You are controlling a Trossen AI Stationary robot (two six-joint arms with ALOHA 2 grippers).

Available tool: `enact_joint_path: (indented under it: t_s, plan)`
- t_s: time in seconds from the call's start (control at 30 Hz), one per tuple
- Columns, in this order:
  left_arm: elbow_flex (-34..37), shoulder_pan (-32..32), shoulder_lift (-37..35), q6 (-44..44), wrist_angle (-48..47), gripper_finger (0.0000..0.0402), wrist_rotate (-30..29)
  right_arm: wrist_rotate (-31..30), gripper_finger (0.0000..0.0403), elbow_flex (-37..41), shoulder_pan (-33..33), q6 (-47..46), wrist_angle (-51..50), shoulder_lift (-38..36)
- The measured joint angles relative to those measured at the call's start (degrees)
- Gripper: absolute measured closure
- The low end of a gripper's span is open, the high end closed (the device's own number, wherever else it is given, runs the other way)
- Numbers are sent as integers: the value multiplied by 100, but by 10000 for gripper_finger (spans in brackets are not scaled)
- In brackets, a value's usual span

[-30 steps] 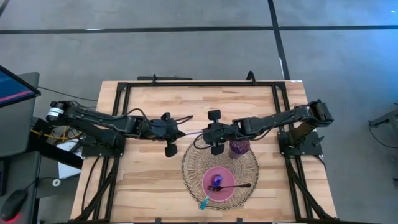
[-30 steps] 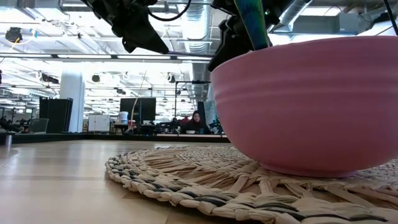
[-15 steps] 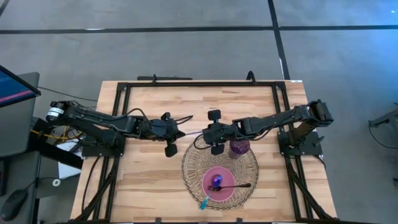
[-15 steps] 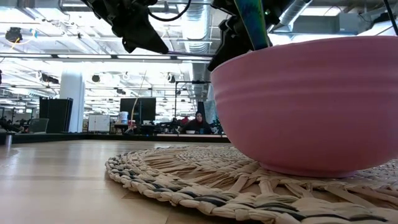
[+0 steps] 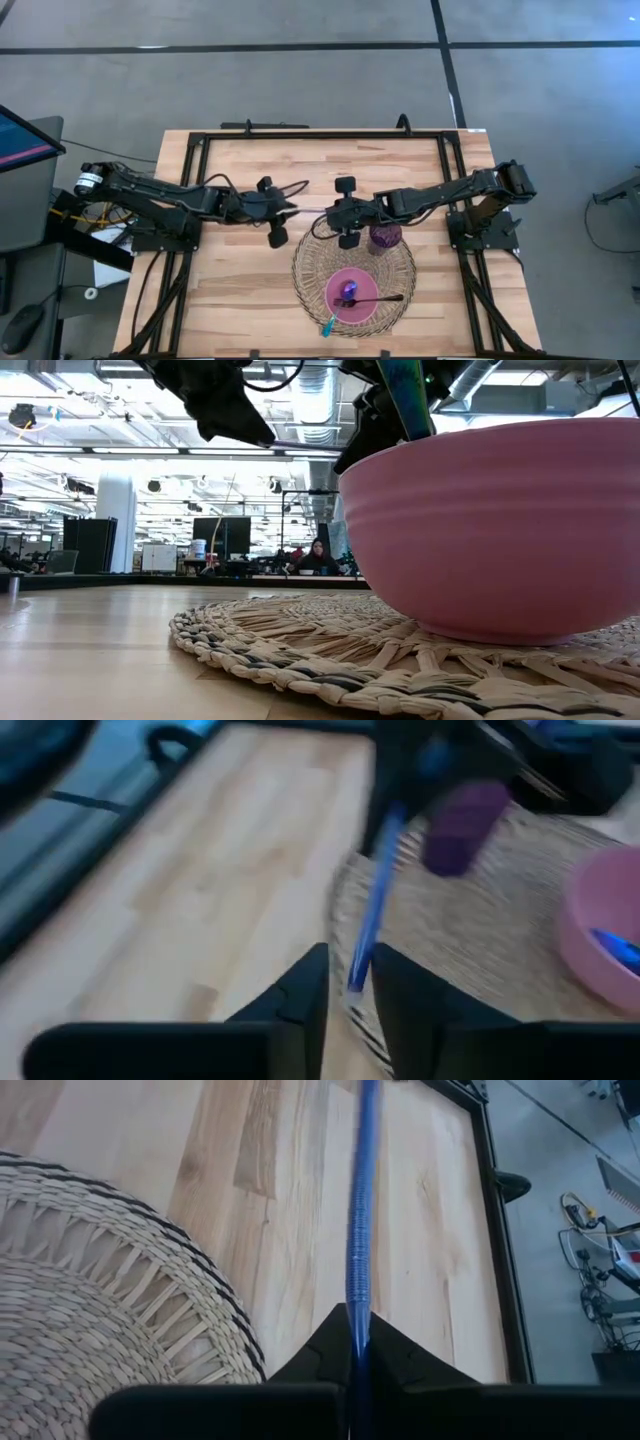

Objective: Pick & Place Utensil
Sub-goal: Put the blue straw into the violet cup on the woven mat

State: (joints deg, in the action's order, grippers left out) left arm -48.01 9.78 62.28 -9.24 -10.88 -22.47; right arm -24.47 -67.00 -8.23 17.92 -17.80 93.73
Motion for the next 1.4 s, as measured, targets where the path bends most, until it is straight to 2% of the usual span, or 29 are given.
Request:
enact_joint_path:
  t_s: [0.2,0.37,0.57,0.77,0.93,1.13,1.23,1.4]
  plan:
    - [0,-2,0,735,634,293,-788,-6,402,0,0,-249,-38,0]
    - [-4,26,0,1178,1192,281,-813,-268,402,0,0,-520,-106,0]
    - [-4,33,0,1192,1230,283,-821,-564,402,9,-43,-796,34,-172]
    - [-4,32,0,1031,1242,288,-1227,-639,403,9,-509,-622,558,-1111]
    - [-4,31,0,1045,1240,291,-1295,-834,403,27,-1113,-561,828,-2116]
    - [-4,27,0,1050,1285,291,-1399,-1247,403,795,-1667,-1079,741,-2785]
    - [-4,-21,0,1050,1288,291,-1397,-1311,403,1319,-1878,-1067,1512,-2908]
    - [-4,-140,0,1048,1307,291,-1399,-1281,403,2019,-2263,533,4243,-2939]
